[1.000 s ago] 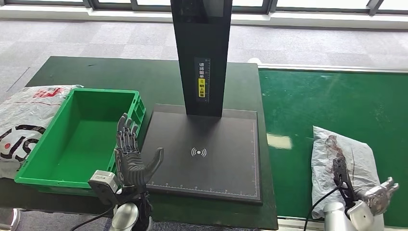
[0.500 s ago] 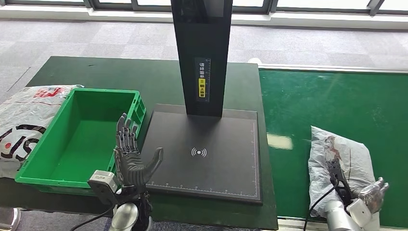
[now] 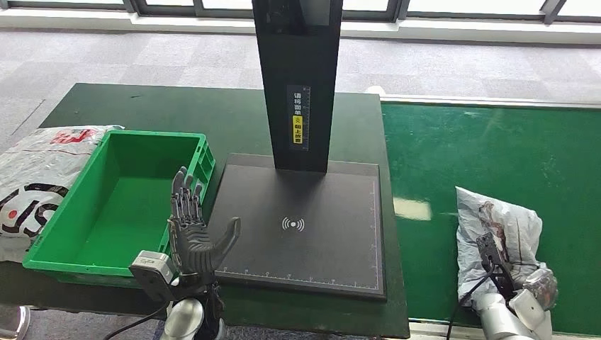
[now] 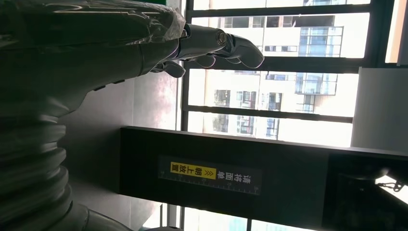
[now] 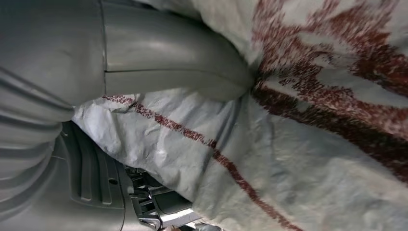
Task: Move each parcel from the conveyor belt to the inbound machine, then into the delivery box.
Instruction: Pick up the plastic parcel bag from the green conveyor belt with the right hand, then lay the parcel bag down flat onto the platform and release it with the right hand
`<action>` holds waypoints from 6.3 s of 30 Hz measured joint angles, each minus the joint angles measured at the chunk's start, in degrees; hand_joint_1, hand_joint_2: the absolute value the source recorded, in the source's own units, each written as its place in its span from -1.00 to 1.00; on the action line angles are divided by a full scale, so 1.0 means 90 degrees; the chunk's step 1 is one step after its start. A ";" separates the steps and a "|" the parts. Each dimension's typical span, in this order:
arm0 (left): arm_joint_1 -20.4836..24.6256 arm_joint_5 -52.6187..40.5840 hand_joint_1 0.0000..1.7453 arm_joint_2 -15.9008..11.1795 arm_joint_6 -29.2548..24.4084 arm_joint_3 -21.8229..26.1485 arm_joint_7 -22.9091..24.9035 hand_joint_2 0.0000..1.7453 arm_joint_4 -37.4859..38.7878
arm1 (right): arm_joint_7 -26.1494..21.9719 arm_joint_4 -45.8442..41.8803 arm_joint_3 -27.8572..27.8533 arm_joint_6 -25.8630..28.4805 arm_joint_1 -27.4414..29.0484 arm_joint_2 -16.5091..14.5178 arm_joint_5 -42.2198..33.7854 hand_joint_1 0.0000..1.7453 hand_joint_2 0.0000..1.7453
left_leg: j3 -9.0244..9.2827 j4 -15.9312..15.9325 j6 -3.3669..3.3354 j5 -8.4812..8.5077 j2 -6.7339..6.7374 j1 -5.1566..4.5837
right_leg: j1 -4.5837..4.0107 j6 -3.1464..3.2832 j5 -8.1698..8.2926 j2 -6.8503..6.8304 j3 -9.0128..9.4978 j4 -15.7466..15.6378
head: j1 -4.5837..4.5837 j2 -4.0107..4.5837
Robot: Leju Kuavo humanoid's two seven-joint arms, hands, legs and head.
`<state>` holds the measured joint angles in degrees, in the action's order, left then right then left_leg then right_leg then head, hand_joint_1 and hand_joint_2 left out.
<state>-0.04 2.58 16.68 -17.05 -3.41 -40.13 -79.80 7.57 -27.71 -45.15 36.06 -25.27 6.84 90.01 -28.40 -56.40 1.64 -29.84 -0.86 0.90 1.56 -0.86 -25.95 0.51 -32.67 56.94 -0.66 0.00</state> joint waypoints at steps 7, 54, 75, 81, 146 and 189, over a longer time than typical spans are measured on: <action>0.0001 -0.0082 -1.00 0.0000 0.0042 0.0000 0.0000 1.00 0.0010 | -0.0074 0.0019 0.0002 -0.0005 0.0005 0.0008 -0.0070 1.00 1.00 | 0.0004 0.0000 0.0000 0.0000 0.0000 0.0002 | -0.0004 0.0001 -0.0001 0.0001 -0.0002 0.0000 | 0.0000 0.0000; -0.0001 -0.0067 -1.00 0.0000 -0.0051 0.0000 0.0000 1.00 0.0022 | -0.2630 -0.6076 0.1335 0.0450 0.1682 -0.2345 -0.0814 1.00 1.00 | -0.0018 0.0002 0.0001 0.0000 -0.0009 0.0001 | 0.0000 0.0004 -0.0005 -0.0009 -0.0015 0.0003 | 0.0000 0.0000; 0.0009 -0.0084 -1.00 0.0005 0.0023 0.0000 0.0000 1.00 0.0110 | -0.2214 -0.6093 0.2384 0.0442 0.0767 -0.2238 -0.0304 1.00 1.00 | 0.0016 0.0002 0.0005 0.0005 -0.0009 0.0002 | -0.0001 0.0003 -0.0004 -0.0008 -0.0020 0.0006 | 0.0000 0.0000; 0.0019 -0.0092 -1.00 0.0007 0.0039 0.0000 0.0000 1.00 0.0187 | -0.0999 -0.5768 0.3805 0.0440 0.0704 -0.1889 0.0002 1.00 1.00 | 0.0021 0.0002 0.0007 0.0008 -0.0009 0.0002 | -0.0002 0.0004 -0.0003 -0.0007 -0.0031 0.0008 | 0.0000 0.0000; 0.0053 -0.0151 -1.00 0.0007 0.0084 0.0000 0.0000 1.00 0.0483 | -0.1828 -0.5040 0.6648 0.0440 0.0714 -0.1708 -0.0498 1.00 1.00 | 0.0023 0.0002 0.0010 0.0010 -0.0005 0.0003 | -0.0003 0.0004 -0.0002 -0.0003 -0.0035 0.0008 | 0.0000 0.0000; 0.0055 -0.0197 -1.00 0.0007 -0.0044 0.0000 0.0000 1.00 0.0476 | -0.2799 -0.3393 0.6974 0.0441 0.0446 -0.2617 -0.1020 -0.85 1.00 | 0.0022 0.0001 0.0010 0.0010 -0.0004 0.0004 | -0.0005 0.0004 -0.0002 -0.0002 -0.0038 0.0008 | 0.0000 0.0000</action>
<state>0.46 0.81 16.74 -17.44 -3.41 -40.13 -75.52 -17.62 -58.25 17.62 40.03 -21.25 -16.72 80.83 -28.21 -56.39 1.73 -29.75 -0.90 0.94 1.51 -0.83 -25.97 0.50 -33.01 57.01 -0.66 0.00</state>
